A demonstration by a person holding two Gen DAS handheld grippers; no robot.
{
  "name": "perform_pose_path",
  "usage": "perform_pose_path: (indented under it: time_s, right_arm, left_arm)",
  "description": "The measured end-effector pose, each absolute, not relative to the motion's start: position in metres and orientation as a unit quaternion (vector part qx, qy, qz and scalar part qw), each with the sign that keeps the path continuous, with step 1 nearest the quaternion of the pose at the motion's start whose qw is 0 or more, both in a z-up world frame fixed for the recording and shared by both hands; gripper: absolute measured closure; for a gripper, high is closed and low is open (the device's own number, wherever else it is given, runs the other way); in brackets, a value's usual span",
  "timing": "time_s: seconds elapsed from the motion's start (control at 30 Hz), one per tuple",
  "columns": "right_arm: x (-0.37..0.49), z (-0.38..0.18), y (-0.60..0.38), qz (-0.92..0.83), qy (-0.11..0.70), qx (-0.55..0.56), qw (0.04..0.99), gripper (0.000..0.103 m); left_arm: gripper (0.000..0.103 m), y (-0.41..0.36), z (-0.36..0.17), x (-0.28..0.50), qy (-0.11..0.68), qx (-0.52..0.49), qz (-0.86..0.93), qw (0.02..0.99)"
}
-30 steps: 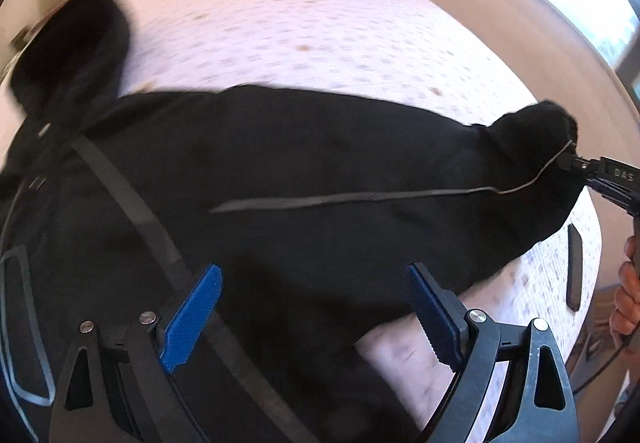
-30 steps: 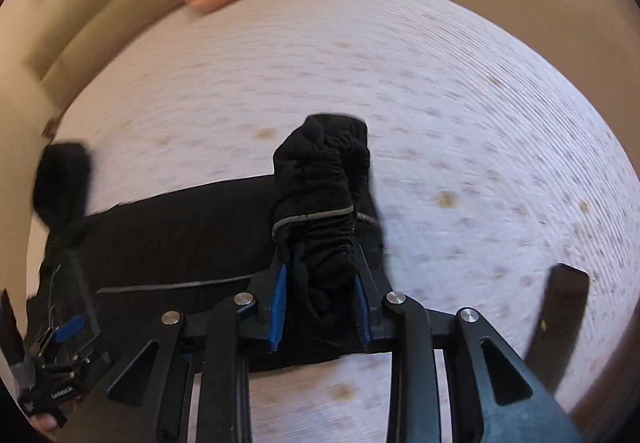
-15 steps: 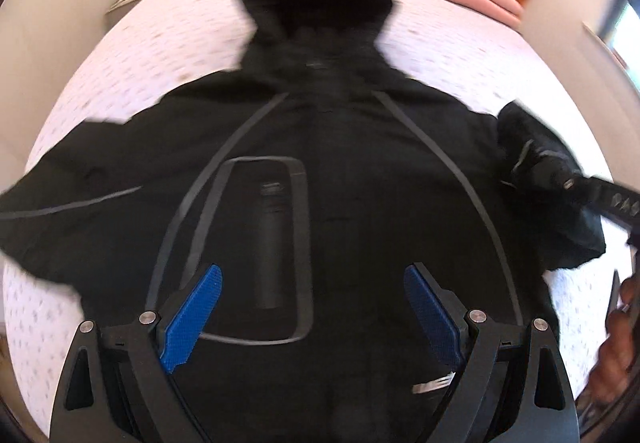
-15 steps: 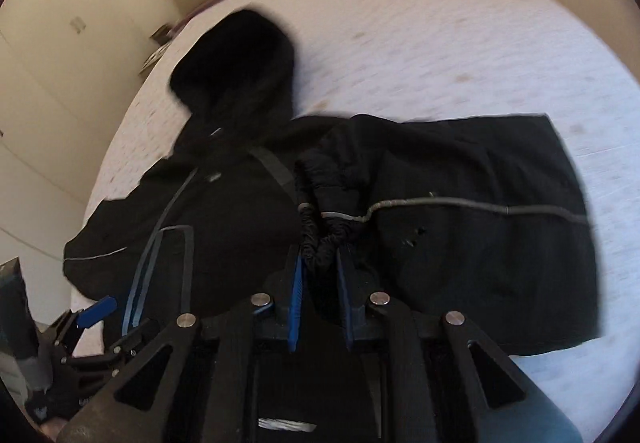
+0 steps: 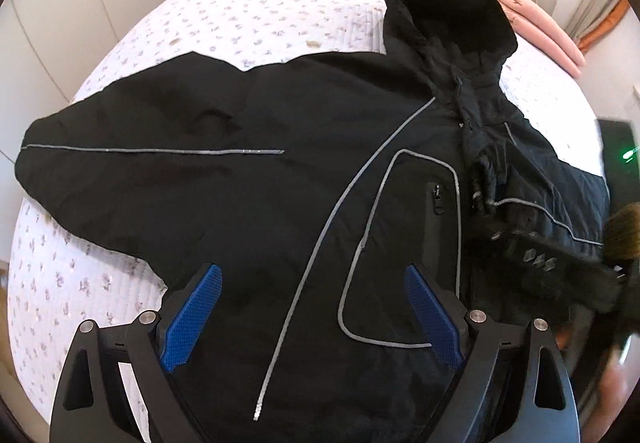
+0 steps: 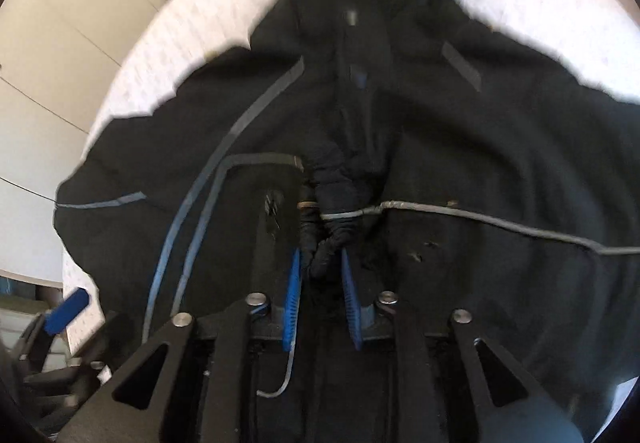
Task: Fold large clothes
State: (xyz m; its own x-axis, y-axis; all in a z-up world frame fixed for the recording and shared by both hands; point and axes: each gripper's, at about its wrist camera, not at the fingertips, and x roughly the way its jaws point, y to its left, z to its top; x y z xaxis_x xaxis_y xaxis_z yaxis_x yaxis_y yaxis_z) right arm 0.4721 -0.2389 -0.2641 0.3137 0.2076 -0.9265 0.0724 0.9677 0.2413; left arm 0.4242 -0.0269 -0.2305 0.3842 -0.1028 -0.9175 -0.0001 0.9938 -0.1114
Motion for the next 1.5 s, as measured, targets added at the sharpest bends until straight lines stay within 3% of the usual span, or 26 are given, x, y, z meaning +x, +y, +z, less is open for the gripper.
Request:
perform_pose_path:
  time_s: [0.1, 0.17, 0.3, 0.43, 0.6, 0.67, 0.8, 0.87, 0.9, 0.97, 1.0, 1.03, 1.23, 1.5]
  right_arm:
    - [0.473, -0.265, -0.233, 0.052, 0.585, 0.102, 0.803, 0.065]
    - [0.474, -0.258, -0.233, 0.070, 0.593, 0.105, 0.796, 0.052]
    - [0.456, -0.217, -0.243, 0.094, 0.579, 0.110, 0.803, 0.048]
    - [0.424, -0.177, -0.278, 0.079, 0.557, 0.130, 0.816, 0.036]
    - [0.392, -0.168, -0.348, -0.030, 0.538, 0.121, 0.834, 0.037]
    - [0.390, -0.191, -0.373, -0.064, 0.555, 0.120, 0.821, 0.062]
    - [0.390, -0.235, -0.391, -0.081, 0.582, 0.138, 0.797, 0.072]
    - [0.390, -0.258, -0.396, -0.072, 0.595, 0.173, 0.781, 0.072]
    - [0.389, -0.261, -0.397, -0.072, 0.593, 0.179, 0.782, 0.072]
    - [0.389, -0.259, -0.398, -0.071, 0.590, 0.180, 0.784, 0.072]
    - [0.390, -0.261, -0.398, -0.071, 0.590, 0.180, 0.784, 0.072]
    - [0.389, -0.261, -0.399, -0.071, 0.589, 0.181, 0.784, 0.072]
    - [0.390, -0.255, -0.392, -0.064, 0.595, 0.174, 0.782, 0.072]
    - [0.394, -0.200, -0.363, -0.033, 0.553, 0.178, 0.814, 0.056]
  left_arm:
    - [0.010, -0.030, -0.235, 0.427, 0.557, -0.050, -0.038, 0.828]
    - [0.010, -0.035, -0.234, 0.430, 0.557, -0.051, -0.044, 0.828]
    - [0.010, -0.051, -0.225, 0.439, 0.549, -0.055, -0.070, 0.831]
    - [0.010, -0.077, -0.218, 0.450, 0.543, -0.050, -0.109, 0.831]
    - [0.010, -0.118, -0.227, 0.468, 0.549, -0.064, -0.183, 0.813]
    - [0.010, -0.130, -0.234, 0.475, 0.554, -0.074, -0.204, 0.804]
    - [0.012, -0.149, -0.255, 0.491, 0.563, -0.087, -0.229, 0.789]
    - [0.028, -0.154, -0.267, 0.499, 0.574, -0.092, -0.238, 0.779]
    - [0.043, -0.157, -0.272, 0.502, 0.581, -0.094, -0.244, 0.771]
    - [0.056, -0.159, -0.276, 0.507, 0.579, -0.097, -0.260, 0.766]
    - [0.071, -0.161, -0.276, 0.508, 0.580, -0.098, -0.269, 0.762]
    - [0.075, -0.161, -0.274, 0.508, 0.577, -0.095, -0.273, 0.764]
    - [0.085, -0.147, -0.250, 0.503, 0.554, -0.121, -0.289, 0.771]
    - [0.085, -0.069, -0.194, 0.495, 0.497, -0.126, -0.233, 0.826]
